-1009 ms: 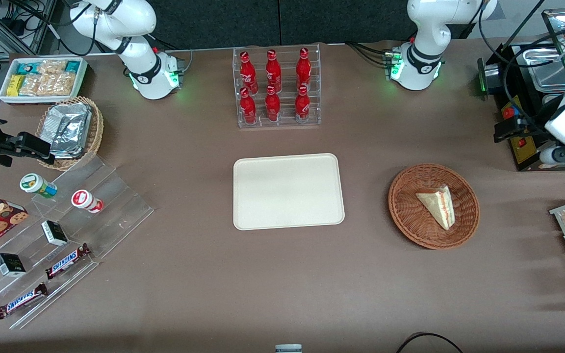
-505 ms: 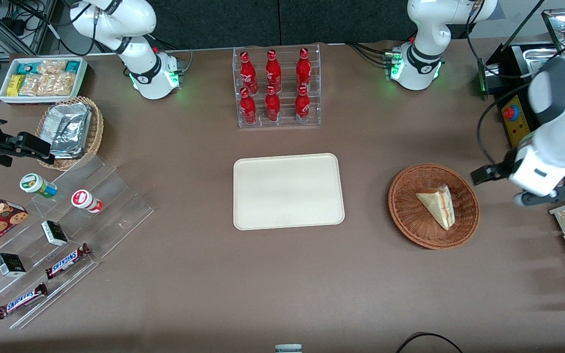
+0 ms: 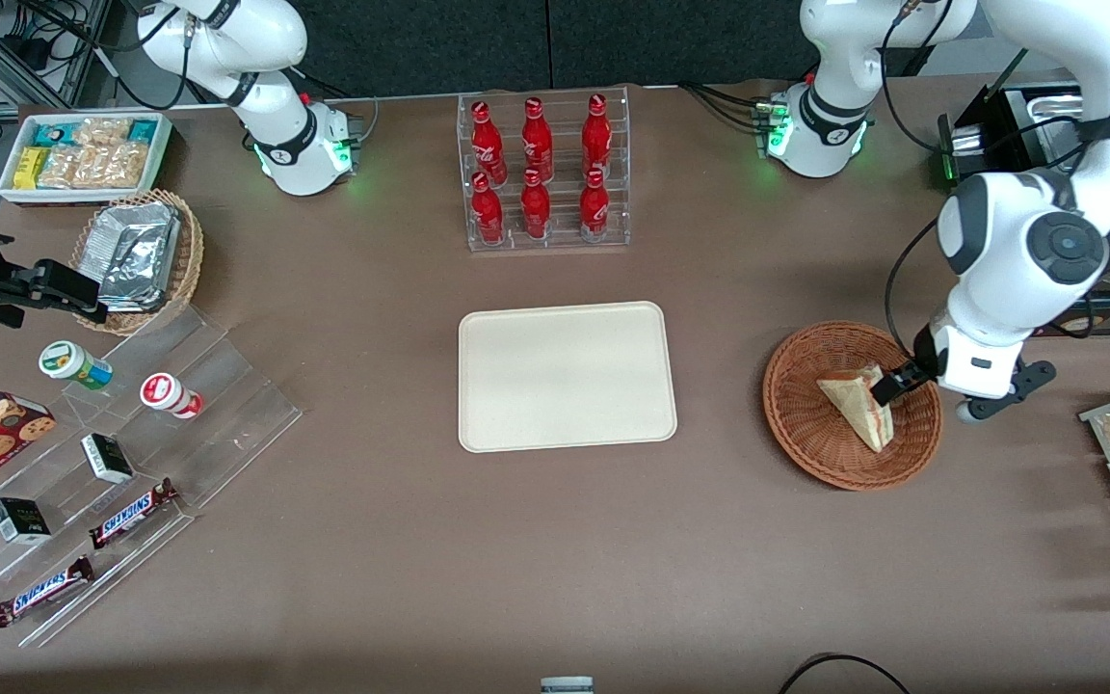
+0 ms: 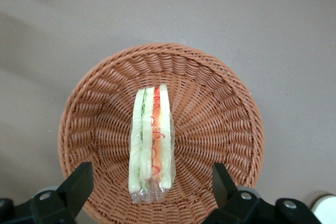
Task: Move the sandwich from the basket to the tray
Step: 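Move the left gripper over the wrapped sandwich in the wicker basket, then lower the left gripper around the sandwich and close it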
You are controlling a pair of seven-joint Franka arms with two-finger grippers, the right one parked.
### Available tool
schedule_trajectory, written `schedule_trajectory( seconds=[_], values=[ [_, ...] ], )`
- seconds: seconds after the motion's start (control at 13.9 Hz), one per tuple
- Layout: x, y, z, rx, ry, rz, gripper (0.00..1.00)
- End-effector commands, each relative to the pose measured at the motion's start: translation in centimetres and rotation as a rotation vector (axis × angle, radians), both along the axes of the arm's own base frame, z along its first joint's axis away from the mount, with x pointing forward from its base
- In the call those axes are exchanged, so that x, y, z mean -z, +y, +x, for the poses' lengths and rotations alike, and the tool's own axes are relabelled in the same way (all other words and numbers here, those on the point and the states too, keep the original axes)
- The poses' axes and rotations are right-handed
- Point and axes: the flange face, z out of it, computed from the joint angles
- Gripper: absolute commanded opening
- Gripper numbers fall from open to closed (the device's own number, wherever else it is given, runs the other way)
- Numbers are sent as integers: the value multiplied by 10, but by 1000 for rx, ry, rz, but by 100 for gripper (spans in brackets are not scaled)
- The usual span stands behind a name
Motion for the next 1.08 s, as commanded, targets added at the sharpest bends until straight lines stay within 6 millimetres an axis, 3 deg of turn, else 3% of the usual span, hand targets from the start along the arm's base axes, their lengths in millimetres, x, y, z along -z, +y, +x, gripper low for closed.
schedule_trajectory(
  seconds=[0.0, 0.65, 0.79, 0.86, 1.01],
  values=[
    [25, -1, -5, -18, -1, -4, 100],
    [86, -9, -17, -2, 55, -7, 100],
    [95, -9, -20, -1, 72, -6, 95],
    [97, -9, -20, -1, 77, -6, 74],
    [98, -9, -21, 3, 83, -5, 7]
  ],
)
